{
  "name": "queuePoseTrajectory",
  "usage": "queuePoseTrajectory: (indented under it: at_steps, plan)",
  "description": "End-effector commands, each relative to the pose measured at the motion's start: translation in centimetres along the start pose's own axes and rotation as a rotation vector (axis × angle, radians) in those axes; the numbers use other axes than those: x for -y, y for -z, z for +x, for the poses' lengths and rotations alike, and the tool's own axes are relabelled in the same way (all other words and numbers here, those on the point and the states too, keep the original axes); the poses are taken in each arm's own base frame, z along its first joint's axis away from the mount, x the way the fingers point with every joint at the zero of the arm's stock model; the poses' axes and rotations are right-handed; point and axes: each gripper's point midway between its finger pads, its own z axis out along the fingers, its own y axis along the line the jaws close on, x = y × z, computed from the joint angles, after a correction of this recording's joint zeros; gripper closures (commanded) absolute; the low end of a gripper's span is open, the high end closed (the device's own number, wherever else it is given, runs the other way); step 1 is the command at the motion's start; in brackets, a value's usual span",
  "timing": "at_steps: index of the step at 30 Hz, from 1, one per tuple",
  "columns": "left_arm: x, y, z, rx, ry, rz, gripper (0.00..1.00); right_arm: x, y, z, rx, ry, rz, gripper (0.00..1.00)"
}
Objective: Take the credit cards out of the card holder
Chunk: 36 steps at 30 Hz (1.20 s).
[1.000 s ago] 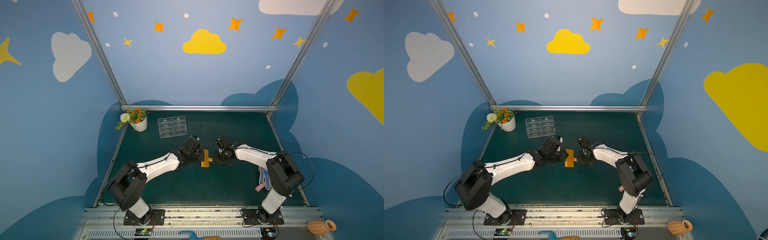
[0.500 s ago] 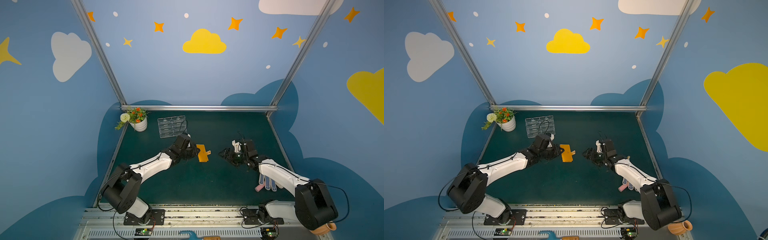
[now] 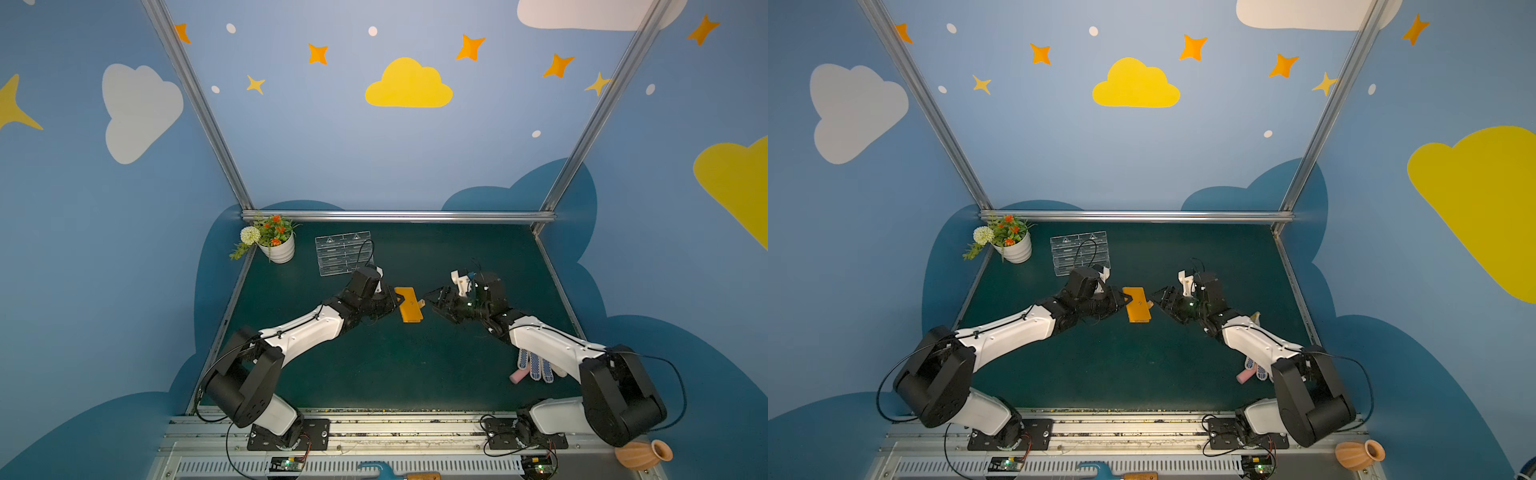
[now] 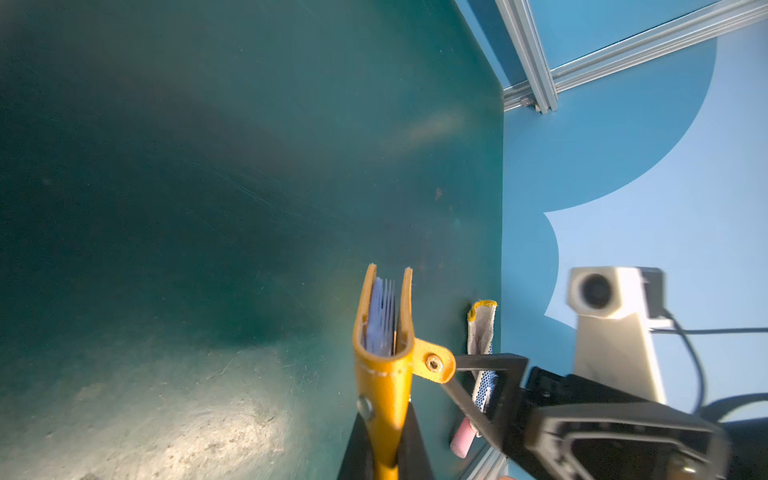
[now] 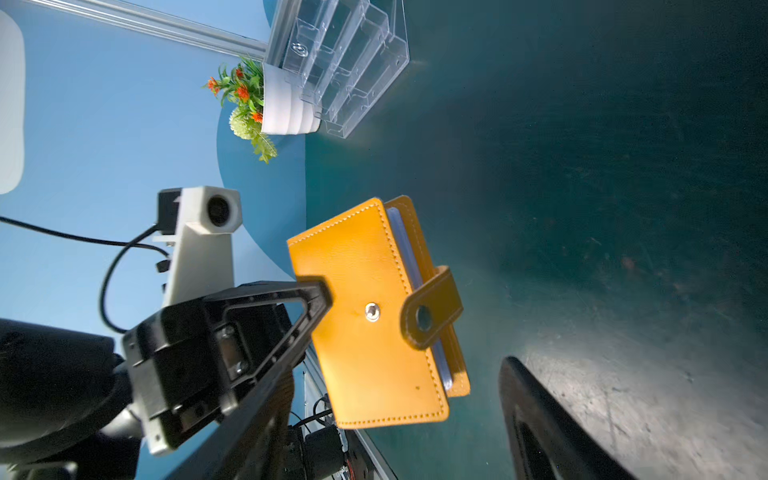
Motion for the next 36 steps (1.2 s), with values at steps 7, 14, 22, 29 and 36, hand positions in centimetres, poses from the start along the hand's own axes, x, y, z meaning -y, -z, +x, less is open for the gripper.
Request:
queuePoseTrajectory:
  at_steps: [7, 14, 22, 29, 36]
  plan:
    - [1.6, 0.6, -0.6, 0.019, -0.005, 0.059, 0.96, 0.1, -3.2, -0.8, 0.025, -0.031, 0.028, 0.33]
    - [1.7, 0.8, -0.6, 0.022, -0.006, 0.063, 0.96, 2.8, -3.6, -1.4, 0.072, -0.089, 0.114, 0.47]
    - [1.8, 0.7, -0.5, 0.020, 0.002, 0.076, 0.96, 4.4, -3.7, -1.9, 0.121, -0.125, 0.178, 0.54]
    - [1.6, 0.3, -0.6, 0.023, 0.023, 0.083, 0.96, 4.3, -4.6, -1.5, 0.119, -0.145, 0.189, 0.62]
    - [1.2, -0.1, -0.5, 0.028, 0.034, 0.082, 0.96, 3.9, -5.0, -1.0, 0.121, -0.166, 0.189, 0.74]
